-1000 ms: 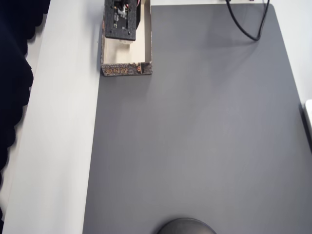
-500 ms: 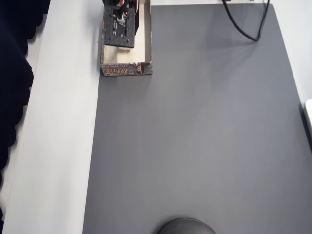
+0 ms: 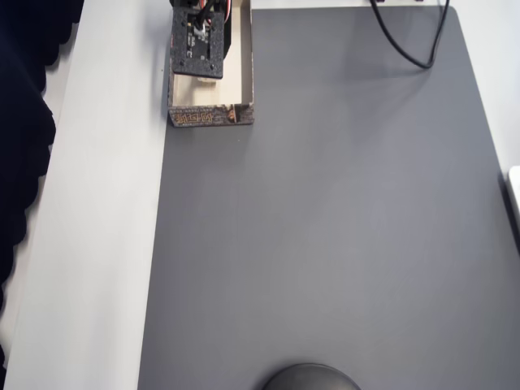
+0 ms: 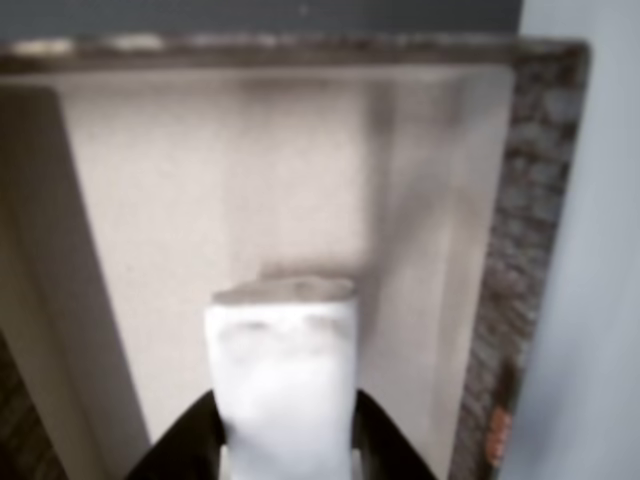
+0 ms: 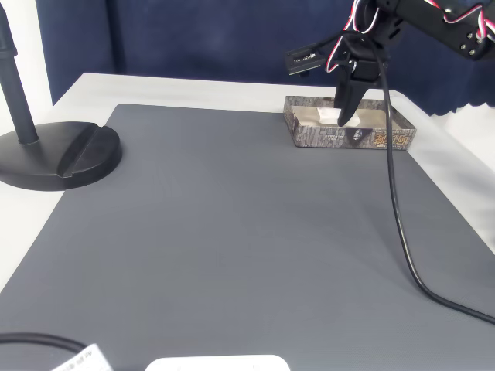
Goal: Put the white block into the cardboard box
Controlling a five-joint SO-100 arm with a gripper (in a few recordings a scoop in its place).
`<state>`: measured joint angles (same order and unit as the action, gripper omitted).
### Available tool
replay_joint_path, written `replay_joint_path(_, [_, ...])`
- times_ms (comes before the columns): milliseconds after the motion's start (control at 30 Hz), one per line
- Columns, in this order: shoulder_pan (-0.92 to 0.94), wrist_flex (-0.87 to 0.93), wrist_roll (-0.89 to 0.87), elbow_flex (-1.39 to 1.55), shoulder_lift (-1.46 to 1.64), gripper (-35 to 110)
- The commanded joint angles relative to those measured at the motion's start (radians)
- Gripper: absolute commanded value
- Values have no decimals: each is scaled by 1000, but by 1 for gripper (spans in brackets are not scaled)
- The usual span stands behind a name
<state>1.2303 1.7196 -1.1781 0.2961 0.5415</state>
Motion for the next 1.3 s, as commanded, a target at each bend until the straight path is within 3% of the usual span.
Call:
replay_joint_path(0, [12,-17,-26,-80,15,16])
replay_joint_path(733, [-11,-57,-69,-87,75,30])
replay_joint_path(1267, [-58,-34,-41,314,549,29])
